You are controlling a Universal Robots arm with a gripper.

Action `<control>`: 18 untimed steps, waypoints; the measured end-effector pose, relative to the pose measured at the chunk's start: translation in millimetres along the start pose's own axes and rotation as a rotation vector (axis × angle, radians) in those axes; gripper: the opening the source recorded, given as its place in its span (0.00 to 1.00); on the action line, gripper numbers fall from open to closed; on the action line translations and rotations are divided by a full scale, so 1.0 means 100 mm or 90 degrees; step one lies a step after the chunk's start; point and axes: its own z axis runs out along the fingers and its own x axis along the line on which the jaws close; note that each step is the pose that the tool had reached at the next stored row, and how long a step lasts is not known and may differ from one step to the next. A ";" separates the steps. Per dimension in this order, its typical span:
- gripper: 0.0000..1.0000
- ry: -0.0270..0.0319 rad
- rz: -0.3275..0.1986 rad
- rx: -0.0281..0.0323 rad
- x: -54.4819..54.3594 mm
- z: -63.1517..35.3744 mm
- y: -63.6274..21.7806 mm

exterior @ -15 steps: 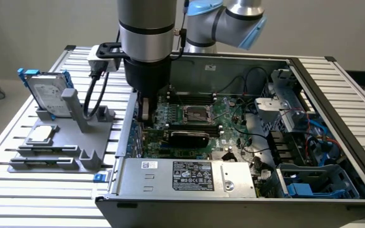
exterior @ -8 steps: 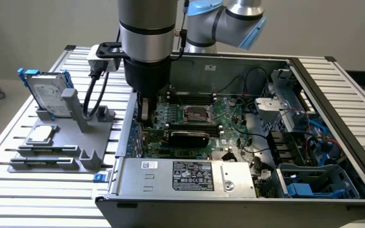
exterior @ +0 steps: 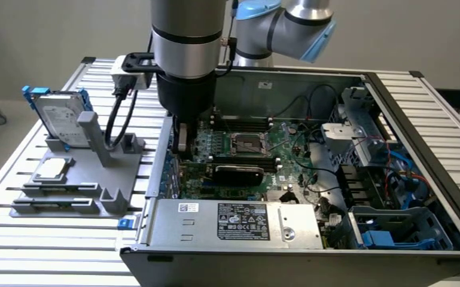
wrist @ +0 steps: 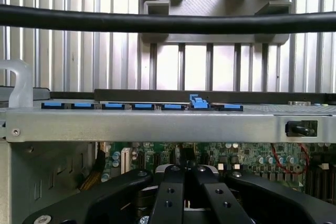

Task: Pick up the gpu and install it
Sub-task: 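Press down on the gpu until it lock into place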

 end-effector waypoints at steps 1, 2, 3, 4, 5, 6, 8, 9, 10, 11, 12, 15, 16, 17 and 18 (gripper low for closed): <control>0.11 -0.0001 0.000 -0.0008 0.00 0.000 -0.004; 0.11 -0.0003 0.000 -0.0015 0.00 0.000 -0.009; 0.11 -0.0004 0.001 -0.0023 0.00 -0.001 -0.013; 0.11 -0.0006 0.001 -0.0032 0.00 -0.001 -0.015; 0.11 -0.0007 0.001 -0.0041 0.00 -0.001 -0.015; 0.11 -0.0009 0.002 -0.0056 0.00 0.000 -0.015; 0.11 -0.0010 0.004 -0.0094 0.00 0.000 -0.016; 0.11 -0.0011 0.004 -0.0115 0.00 0.000 -0.016; 0.11 -0.0011 0.005 -0.0131 0.00 0.000 -0.015; 0.11 -0.0012 0.006 -0.0143 0.00 0.000 -0.015; 0.11 -0.0012 0.007 -0.0153 0.00 0.000 -0.016; 0.11 -0.0015 0.008 -0.0171 0.00 0.001 -0.020; 0.11 -0.0015 0.009 -0.0174 0.00 0.002 -0.022; 0.11 -0.0016 0.009 -0.0175 0.00 0.003 -0.026; 0.11 -0.0016 0.010 -0.0175 0.00 0.004 -0.029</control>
